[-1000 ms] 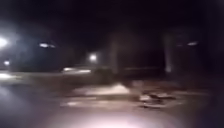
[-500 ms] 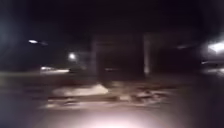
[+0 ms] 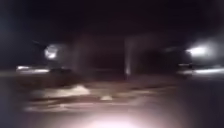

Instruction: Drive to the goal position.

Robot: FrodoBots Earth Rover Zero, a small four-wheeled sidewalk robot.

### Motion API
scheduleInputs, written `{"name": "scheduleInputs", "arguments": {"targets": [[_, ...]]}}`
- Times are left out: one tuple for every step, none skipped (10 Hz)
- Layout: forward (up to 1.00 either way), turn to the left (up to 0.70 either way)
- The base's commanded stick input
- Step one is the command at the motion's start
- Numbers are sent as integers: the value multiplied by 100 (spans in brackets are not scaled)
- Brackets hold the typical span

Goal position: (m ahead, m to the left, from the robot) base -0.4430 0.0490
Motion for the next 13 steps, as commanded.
{"name": "scheduleInputs", "arguments": {"targets": [[0,-100],[0,-100],[0,-100],[0,-100],[0,-100],[0,-100],[0,-100],[0,-100],[0,-100],[0,-100],[0,-100],[0,-100],[0,-100]]}}
